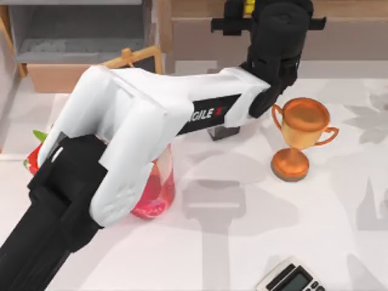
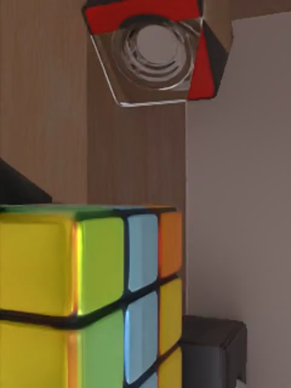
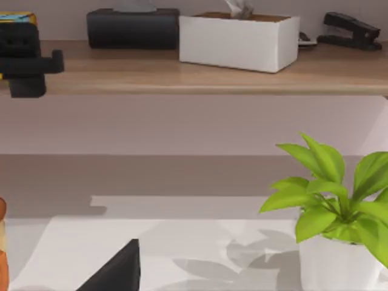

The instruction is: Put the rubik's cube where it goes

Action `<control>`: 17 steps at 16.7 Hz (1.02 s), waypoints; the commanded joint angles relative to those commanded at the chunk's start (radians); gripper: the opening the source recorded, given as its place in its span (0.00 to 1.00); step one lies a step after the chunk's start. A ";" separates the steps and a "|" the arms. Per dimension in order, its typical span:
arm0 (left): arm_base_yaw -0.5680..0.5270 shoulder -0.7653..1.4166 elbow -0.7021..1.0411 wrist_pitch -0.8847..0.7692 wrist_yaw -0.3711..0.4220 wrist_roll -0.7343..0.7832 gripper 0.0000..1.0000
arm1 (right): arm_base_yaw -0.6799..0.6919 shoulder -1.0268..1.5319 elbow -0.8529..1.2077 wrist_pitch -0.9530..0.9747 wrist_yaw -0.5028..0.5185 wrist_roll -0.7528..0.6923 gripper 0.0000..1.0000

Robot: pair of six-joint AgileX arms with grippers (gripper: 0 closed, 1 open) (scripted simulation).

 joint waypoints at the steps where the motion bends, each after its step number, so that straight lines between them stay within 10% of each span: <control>1: 0.000 0.000 0.000 0.000 0.000 0.000 0.00 | 0.000 0.000 0.000 0.000 0.000 0.000 1.00; 17: -0.029 -0.099 -0.108 0.008 -0.025 0.004 0.00 | 0.000 0.000 0.000 0.000 0.000 0.000 1.00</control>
